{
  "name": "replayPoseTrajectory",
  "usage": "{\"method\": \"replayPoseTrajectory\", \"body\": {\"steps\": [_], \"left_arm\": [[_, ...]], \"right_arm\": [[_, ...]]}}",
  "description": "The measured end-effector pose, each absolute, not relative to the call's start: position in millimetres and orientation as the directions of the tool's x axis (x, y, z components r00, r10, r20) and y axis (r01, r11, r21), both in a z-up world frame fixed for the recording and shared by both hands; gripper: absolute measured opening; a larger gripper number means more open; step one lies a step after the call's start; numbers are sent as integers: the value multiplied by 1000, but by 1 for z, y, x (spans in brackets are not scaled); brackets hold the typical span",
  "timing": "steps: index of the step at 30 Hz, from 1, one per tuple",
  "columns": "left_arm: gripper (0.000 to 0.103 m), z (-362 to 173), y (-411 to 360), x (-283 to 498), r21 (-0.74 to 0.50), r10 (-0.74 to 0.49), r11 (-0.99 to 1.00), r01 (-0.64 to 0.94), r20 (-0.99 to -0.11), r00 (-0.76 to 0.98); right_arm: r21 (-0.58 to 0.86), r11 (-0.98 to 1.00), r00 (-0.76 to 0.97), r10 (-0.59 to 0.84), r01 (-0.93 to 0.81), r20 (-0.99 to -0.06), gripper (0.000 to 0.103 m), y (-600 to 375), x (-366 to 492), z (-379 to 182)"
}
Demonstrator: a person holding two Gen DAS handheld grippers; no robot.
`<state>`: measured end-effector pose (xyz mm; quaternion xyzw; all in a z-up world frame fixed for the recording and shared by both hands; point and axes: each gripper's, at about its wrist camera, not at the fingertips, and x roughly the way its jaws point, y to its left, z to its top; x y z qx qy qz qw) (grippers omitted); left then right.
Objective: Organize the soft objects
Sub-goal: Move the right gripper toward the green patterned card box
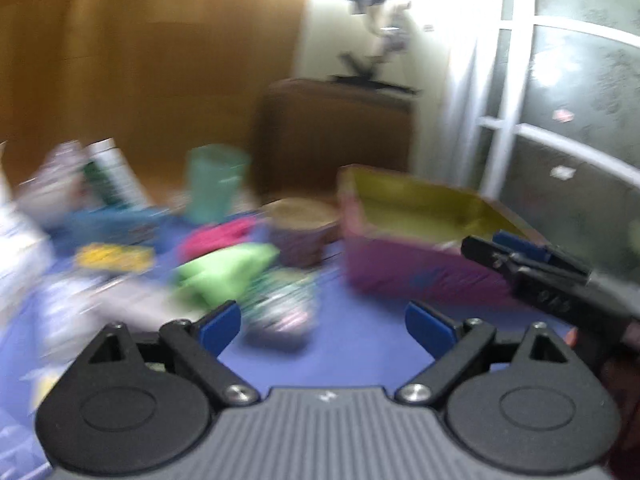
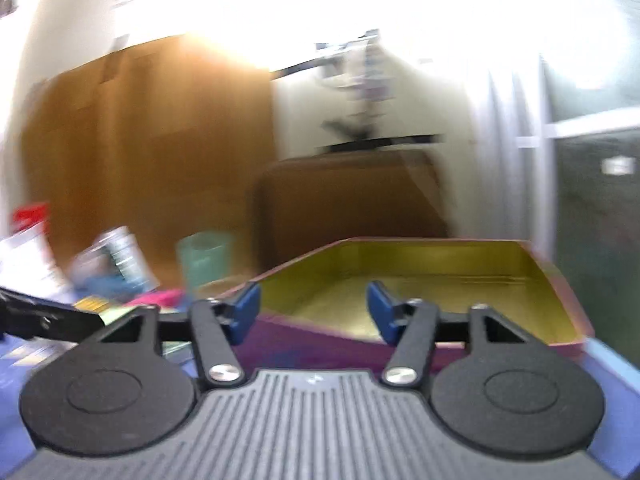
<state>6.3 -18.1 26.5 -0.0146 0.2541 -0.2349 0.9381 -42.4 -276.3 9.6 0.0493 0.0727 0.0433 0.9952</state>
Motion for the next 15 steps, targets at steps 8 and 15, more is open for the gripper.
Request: {"method": "replayPoseTrajectory", "body": {"steps": [8,15], "left_arm": [[91,3,30,-3,-209,-390,921,329,-469,793],[89,2,44,-1,-285,-404,909,303,-433,806]], "right_arm": [[134,942,858,337,-309,-388,60,-198,12,-4],[163,954,828,298,-250,-475,91,-166,60,-5]]}}
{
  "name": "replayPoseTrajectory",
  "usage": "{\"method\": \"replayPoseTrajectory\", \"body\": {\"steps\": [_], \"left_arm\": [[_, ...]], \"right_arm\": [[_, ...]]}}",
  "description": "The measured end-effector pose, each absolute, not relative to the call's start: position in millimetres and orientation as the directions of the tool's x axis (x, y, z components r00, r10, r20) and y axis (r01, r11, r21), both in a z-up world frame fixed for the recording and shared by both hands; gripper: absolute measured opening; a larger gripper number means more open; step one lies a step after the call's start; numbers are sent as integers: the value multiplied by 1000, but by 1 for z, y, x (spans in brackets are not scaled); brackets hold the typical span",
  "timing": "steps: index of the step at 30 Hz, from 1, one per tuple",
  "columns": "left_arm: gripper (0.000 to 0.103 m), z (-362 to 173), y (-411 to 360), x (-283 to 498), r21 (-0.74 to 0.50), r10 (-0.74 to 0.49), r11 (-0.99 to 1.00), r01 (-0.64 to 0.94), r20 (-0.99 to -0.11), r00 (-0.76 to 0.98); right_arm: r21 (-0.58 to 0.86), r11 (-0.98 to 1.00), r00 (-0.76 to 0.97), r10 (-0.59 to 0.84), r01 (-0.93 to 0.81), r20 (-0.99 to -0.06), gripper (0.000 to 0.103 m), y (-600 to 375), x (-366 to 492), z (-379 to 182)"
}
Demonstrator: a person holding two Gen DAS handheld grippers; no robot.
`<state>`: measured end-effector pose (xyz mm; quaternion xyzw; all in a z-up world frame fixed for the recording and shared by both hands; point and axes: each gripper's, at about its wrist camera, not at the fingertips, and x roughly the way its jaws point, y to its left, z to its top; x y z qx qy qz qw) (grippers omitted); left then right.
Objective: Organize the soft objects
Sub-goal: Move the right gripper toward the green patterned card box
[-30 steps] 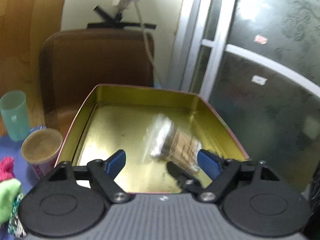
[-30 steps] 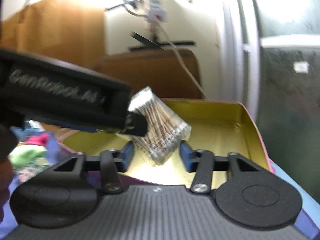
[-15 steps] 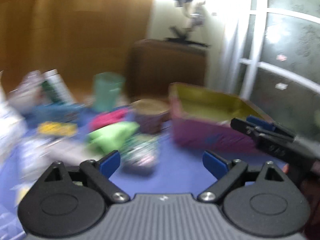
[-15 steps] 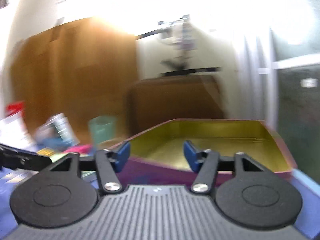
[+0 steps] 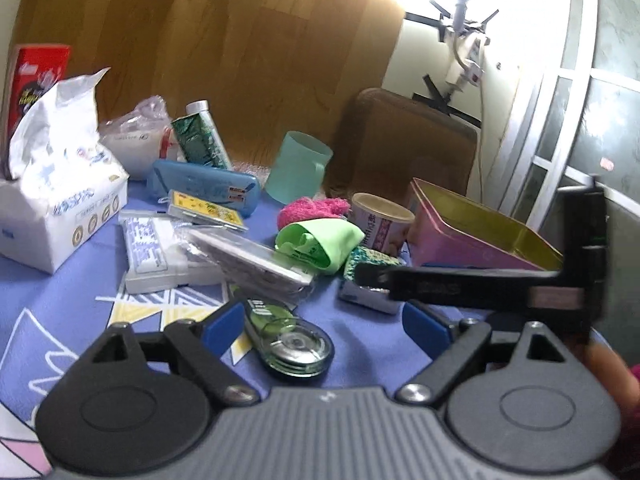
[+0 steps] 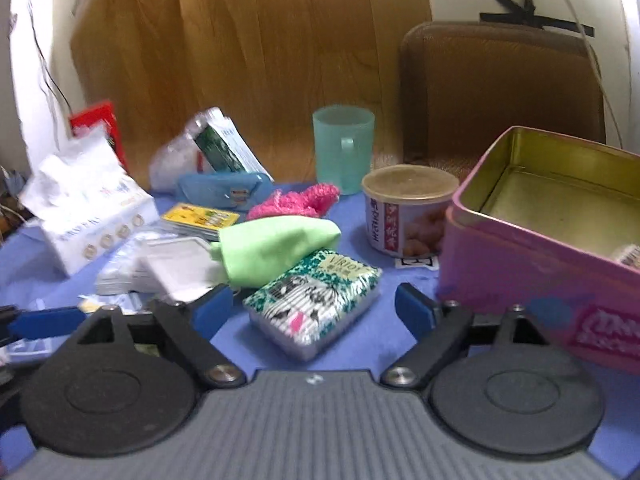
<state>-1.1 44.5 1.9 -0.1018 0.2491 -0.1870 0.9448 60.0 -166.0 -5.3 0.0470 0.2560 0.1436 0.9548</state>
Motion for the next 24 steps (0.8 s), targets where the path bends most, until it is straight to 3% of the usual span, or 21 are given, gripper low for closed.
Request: {"method": "replayPoseTrajectory", "body": {"steps": [3,4,7,15,19,24], "left_arm": [[89,-1,46,3,-298,-392,913,279,-451,802],[89,-1,46,4,-298,-386,915,271,-459,800],[89,-3,47,7,-303,-385,915,265,-469,795],[91,2,59,-4,-302,-384,915,267,-452,805],[96,9,86,-45,-173,-296,954,243,-428,854],[96,-8,124,-99,25,-84,993,114,-531,843]], "right_arm": [[157,959,783,284,-237,-553,87,-158,81,-17],[183,952,779,306,-245,-548,74,-161,82,-17],[162,955,789,297,-248,-538,59,-164,73,-18],[185,926,784,377,-329,-492,57,-198,12,-25],[207,918,782,397,-338,-481,57,-203,9,-25],[208,911,776,413,-357,-477,58,-203,7,-25]]}}
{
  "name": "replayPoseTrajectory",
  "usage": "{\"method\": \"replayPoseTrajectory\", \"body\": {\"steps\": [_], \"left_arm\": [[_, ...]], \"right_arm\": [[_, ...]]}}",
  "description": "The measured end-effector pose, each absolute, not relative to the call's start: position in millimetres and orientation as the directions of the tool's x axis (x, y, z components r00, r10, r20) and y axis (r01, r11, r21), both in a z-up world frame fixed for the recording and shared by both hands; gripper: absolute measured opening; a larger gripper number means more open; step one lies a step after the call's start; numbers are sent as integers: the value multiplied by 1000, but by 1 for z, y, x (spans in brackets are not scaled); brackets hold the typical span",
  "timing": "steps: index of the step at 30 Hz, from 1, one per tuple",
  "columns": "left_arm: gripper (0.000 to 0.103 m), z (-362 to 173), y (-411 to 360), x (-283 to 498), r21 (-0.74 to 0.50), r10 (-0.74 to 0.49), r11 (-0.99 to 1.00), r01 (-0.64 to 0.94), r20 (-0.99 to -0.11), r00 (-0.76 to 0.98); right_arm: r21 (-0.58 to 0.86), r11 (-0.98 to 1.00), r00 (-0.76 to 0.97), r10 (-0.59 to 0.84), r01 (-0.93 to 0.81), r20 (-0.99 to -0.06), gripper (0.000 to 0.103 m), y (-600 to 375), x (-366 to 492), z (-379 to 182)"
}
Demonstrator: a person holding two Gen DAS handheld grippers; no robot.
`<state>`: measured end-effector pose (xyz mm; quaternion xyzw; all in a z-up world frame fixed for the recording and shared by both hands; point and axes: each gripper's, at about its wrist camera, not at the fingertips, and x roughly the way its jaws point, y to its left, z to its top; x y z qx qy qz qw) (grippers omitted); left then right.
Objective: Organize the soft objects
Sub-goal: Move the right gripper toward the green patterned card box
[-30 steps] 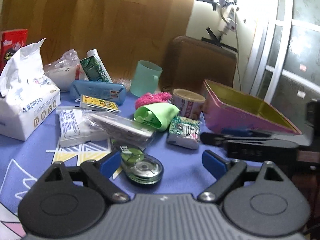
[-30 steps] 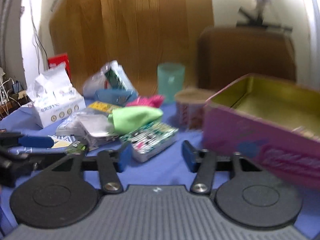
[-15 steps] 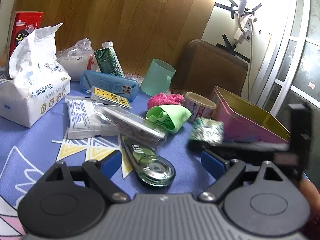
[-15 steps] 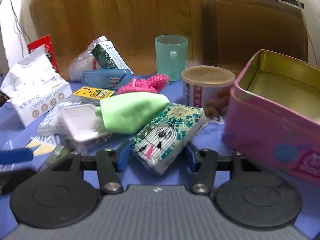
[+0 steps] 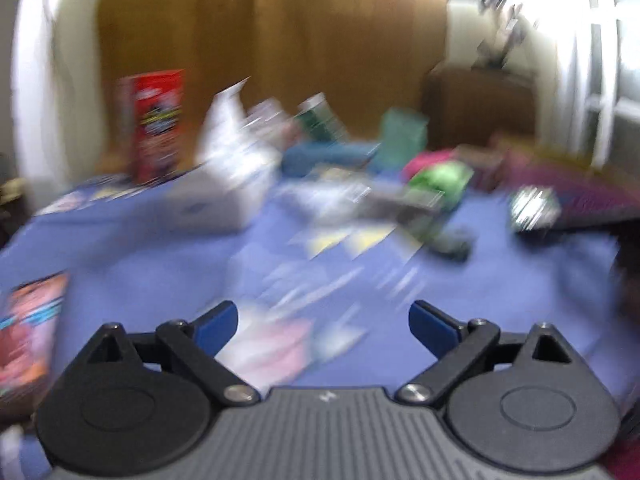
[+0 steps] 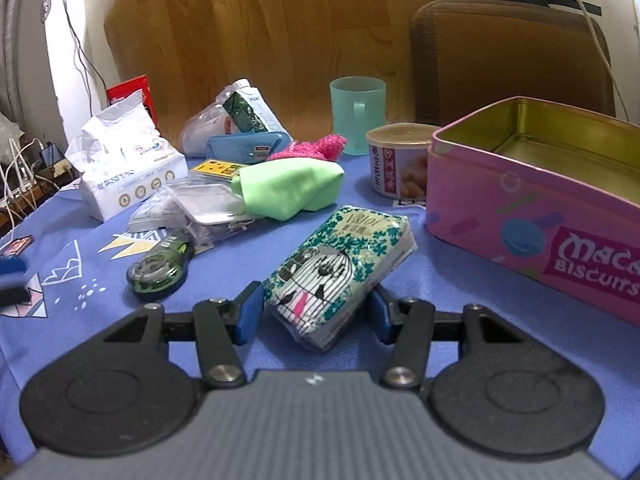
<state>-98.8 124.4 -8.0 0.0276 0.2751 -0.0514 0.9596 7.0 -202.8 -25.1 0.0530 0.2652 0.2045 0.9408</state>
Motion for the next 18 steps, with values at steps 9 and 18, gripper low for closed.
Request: {"method": "replayPoseTrajectory", "body": {"steps": [9,18], "left_arm": [[96,29,95,-63,-132,-217,976,175,-479,851],[96,15,-20,16,-218,-424,905,366,-540,727]], "right_arm": [[239,903,773,429,-356,-467,58,-207,5,-27],[216,906,774,423,-364,-471,60,-211,-9,-28]]}}
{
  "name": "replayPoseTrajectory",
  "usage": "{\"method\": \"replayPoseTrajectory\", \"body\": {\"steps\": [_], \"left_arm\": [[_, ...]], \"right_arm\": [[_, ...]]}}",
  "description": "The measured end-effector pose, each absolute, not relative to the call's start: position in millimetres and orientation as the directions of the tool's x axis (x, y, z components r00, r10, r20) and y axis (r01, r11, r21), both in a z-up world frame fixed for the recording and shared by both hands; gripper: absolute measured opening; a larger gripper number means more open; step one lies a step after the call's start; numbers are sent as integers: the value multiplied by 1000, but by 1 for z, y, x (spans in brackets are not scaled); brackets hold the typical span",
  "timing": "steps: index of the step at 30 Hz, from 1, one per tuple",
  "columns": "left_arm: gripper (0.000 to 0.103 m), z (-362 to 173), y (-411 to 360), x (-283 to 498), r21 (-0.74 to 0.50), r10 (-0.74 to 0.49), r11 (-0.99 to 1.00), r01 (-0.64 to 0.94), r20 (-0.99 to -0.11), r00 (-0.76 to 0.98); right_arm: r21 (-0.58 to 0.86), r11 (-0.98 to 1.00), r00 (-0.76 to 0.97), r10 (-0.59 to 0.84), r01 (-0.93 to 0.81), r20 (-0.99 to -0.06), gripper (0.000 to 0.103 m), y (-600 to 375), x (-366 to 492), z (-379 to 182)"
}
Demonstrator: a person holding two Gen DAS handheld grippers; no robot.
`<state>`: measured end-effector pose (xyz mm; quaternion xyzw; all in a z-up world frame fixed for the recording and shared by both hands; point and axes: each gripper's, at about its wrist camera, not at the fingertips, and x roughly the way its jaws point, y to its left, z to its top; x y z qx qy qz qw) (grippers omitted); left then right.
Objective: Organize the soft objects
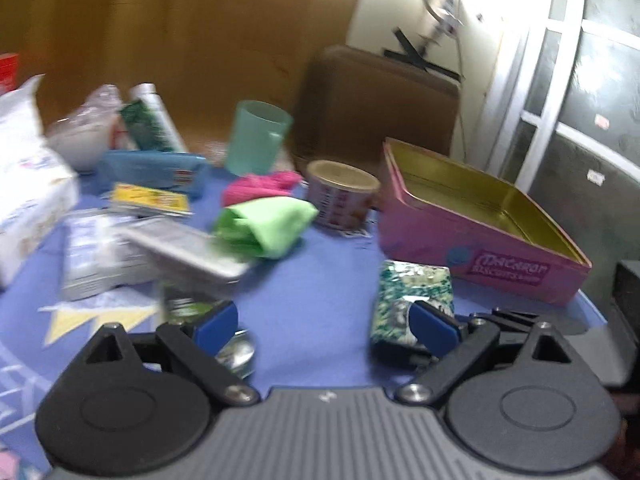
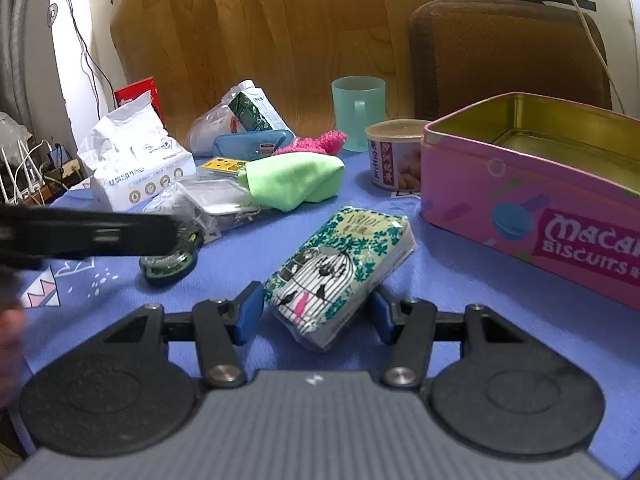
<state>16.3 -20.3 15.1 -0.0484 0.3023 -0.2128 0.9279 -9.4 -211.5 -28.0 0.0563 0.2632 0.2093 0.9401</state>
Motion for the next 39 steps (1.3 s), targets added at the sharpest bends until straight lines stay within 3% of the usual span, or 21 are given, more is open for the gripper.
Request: {"method": "replayPoseTrajectory", "body": {"steps": [5,11,24,39], "left_arm": [[96,-5,-36,30,-200,-407,912,359,-558,723],[96,-9,-21,32,-265,-413,910,317,-556,721],[97,-9,-28,30,-269,-479,877,398,-547,686],[97,-9,-34,27,-248,-488,870,425,-553,675]], "right_arm": [[209,905,766,425,-370,-482,62,-210,-9,-29],[178,904,761,424,-389,-491,70,-204,-10,-29],[158,907,763,415,-391,-496,77,-203,-11,-30],[108,919,780,381,-380,-496,77,-200,-19,-31]]}}
